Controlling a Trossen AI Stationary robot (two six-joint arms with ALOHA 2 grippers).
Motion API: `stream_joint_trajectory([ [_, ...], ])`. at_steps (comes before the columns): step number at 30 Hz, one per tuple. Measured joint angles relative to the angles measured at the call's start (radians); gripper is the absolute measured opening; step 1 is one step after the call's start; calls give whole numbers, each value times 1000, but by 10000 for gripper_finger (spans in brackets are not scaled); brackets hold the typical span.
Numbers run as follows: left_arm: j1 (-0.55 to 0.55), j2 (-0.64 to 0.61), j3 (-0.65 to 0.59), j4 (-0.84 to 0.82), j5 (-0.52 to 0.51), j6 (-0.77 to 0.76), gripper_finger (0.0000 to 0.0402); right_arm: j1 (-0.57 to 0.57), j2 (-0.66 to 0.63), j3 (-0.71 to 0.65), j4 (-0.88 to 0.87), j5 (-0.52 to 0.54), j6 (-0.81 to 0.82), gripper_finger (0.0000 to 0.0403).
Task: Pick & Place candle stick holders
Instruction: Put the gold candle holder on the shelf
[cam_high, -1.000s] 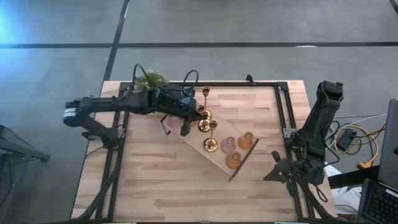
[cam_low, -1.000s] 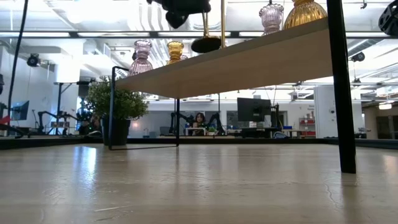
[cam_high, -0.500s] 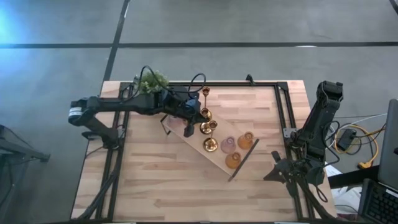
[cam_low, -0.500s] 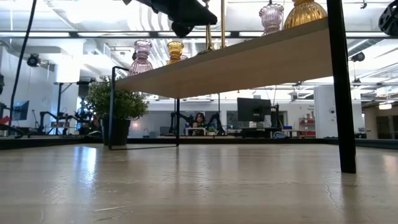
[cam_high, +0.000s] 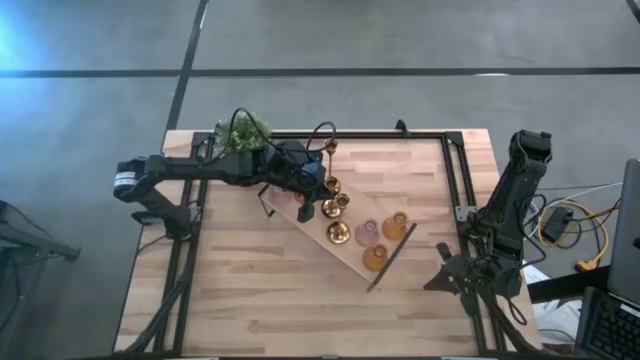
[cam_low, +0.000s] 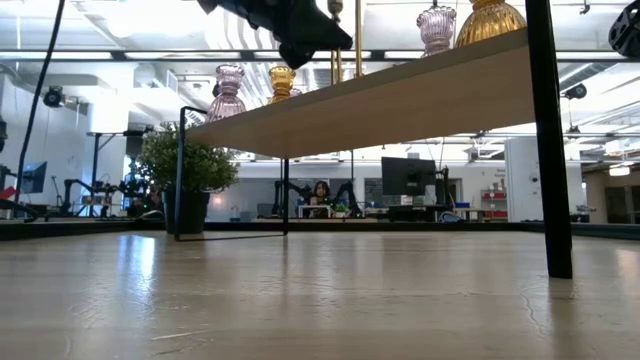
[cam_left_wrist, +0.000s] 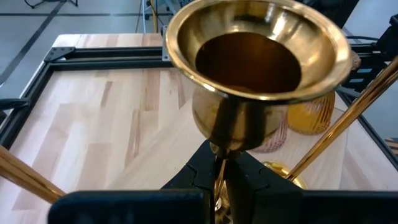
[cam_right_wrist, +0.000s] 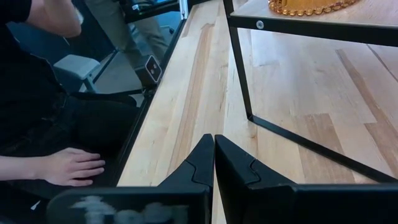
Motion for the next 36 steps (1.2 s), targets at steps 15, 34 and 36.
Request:
stream_joint_trajectory([
  [15, 0, 6, -11, 0, -7, 4, 18, 0, 0, 0, 0, 0, 0, 8],
  [34, 0, 18, -37, 24, -11, 4, 18, 0, 0, 0, 0, 0, 0, 8],
  [36, 0, 18, -37, 24, -11, 4, 18, 0, 0, 0, 0, 0, 0, 8],
])
